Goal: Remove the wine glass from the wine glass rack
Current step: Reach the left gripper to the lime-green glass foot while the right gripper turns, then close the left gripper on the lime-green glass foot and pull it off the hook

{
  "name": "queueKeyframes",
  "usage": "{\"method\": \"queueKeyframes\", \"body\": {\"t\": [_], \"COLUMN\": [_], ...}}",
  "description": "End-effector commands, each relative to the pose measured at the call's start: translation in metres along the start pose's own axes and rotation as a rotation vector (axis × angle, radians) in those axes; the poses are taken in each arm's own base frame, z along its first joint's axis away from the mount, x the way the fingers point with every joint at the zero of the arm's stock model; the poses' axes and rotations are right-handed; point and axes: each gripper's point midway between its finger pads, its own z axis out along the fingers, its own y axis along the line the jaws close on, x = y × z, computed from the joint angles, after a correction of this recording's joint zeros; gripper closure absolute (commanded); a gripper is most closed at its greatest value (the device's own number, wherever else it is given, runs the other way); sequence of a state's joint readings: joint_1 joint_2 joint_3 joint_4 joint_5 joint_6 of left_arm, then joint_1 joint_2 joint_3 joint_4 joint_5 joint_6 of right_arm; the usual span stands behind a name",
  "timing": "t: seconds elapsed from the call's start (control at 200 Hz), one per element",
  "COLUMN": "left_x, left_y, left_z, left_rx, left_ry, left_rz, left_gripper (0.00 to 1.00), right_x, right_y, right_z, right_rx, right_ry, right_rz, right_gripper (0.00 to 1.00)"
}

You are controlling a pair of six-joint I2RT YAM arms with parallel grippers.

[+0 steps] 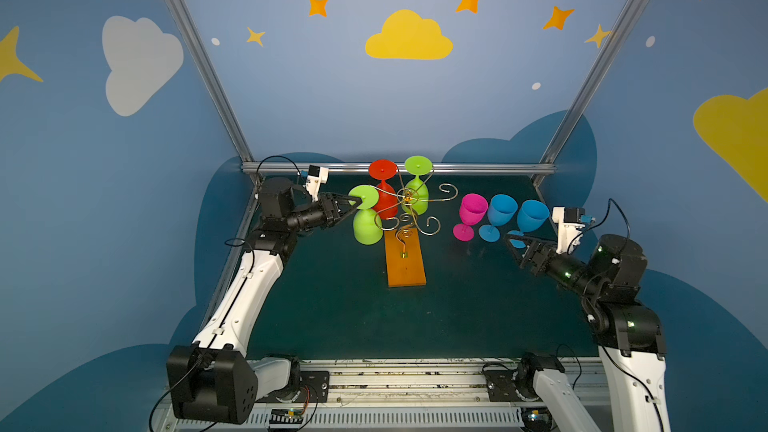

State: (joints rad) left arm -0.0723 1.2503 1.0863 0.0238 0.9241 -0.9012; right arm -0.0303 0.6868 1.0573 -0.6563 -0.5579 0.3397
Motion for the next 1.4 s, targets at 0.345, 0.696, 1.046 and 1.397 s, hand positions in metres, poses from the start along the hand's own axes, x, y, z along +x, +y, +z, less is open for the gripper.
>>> {"method": "queueKeyframes", "body": {"t": [0.345,0.696,1.046,1.397], "left_x": [-0.011,-0.017,-0.028,-0.039], "left_y": [-0.028,-0.041,-0.042,-0.038], "left_z": [-0.007,-0.020,-0.023,-0.013], "left_rx": [0.040,0.067,0.065,0.058], "left_ry": [-0.025,-0.057,-0.086,-0.110], "left_rz": [0.043,0.011,-0.015,-0.026], "left_gripper": [0.90,0.97,0.97,0.97], "right_x": [-0.002,0.000,0.000,0.000], "right_y": [0.003,0.004,0.007,0.009], "right_z": [-0.005,-0.007,-0.013,-0.018], "right_rx": [0.000,0.003,0.006,0.008], "right_ry": [-0.015,-0.016,-0.028,-0.033], "right_rz": [0.002,0.008,0.005,-0.001], "right_gripper": [0.26,0.26,0.25,0.25]}}
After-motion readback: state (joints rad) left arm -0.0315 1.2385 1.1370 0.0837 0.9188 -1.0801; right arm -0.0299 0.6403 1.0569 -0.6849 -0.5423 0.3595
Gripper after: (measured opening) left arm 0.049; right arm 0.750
